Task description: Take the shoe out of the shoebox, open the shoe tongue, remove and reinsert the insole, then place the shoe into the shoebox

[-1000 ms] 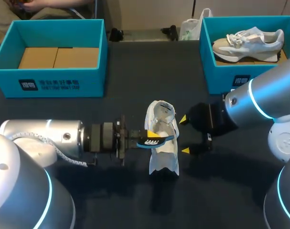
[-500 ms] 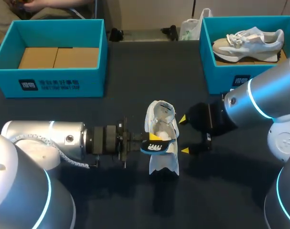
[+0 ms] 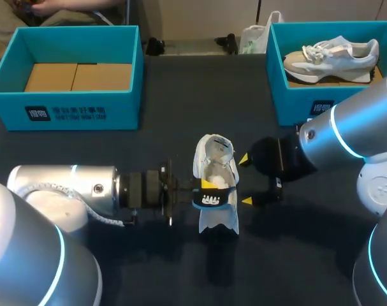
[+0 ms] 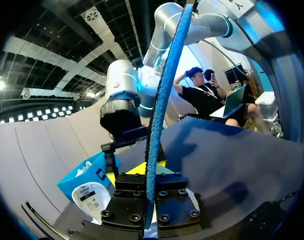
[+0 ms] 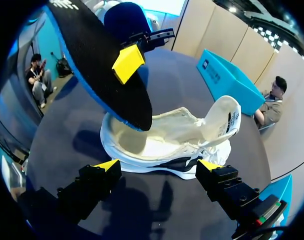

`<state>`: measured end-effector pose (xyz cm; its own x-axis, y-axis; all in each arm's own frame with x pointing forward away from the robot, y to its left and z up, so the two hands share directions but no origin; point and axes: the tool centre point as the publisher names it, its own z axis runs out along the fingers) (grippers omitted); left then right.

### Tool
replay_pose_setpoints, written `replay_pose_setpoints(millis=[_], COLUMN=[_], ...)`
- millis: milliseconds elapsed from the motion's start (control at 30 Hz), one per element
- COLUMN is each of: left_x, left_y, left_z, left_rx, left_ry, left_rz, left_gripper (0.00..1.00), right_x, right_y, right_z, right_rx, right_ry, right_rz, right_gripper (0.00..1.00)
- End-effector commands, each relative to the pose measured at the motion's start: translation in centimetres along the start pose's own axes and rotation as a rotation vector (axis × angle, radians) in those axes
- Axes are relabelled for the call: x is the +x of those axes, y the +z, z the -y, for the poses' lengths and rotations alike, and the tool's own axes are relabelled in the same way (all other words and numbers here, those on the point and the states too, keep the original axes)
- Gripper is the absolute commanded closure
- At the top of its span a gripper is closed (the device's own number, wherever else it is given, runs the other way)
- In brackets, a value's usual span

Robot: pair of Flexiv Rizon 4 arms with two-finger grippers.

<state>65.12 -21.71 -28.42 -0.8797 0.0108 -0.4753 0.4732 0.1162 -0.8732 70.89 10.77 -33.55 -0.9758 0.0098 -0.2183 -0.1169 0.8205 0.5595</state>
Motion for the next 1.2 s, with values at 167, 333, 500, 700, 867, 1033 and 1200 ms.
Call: replay_pose_setpoints(millis=[167, 333, 500, 700, 867, 1033, 1200], left_x=[0.1, 0.1, 0.2, 0.3, 0.2, 0.1, -0.2], left_y=[0.9, 1.1, 1.2, 1.2, 1.4, 1.7, 1.8], left_z=[-1.1, -1.8, -2.5, -3.2, -3.8, -4.4, -5.0], left_rx=[-0.009, -0.018, -0.028, -0.038, -0.041, -0.038, -0.040], left_ry=[0.009, 0.022, 0.022, 0.022, 0.036, 0.048, 0.054], left_rz=[-0.002, -0.010, -0.007, -0.005, 0.000, 0.009, 0.010], left_gripper=[1.00, 1.00, 1.00, 1.00, 1.00, 1.00, 1.00], right_x=[0.1, 0.1, 0.1, 0.1, 0.1, 0.1, 0.1], right_y=[0.1, 0.1, 0.1, 0.1, 0.1, 0.1, 0.1], right_z=[0.0, 0.0, 0.0, 0.0, 0.0, 0.0, 0.0], right_rx=[0.001, 0.001, 0.001, 0.001, 0.001, 0.001, 0.001], right_ry=[-0.001, -0.001, -0.001, -0.001, -0.001, -0.001, -0.001], right_rz=[0.002, 0.002, 0.002, 0.002, 0.002, 0.002, 0.002], right_gripper=[0.00, 0.00, 0.00, 0.00, 0.00, 0.00, 0.00])
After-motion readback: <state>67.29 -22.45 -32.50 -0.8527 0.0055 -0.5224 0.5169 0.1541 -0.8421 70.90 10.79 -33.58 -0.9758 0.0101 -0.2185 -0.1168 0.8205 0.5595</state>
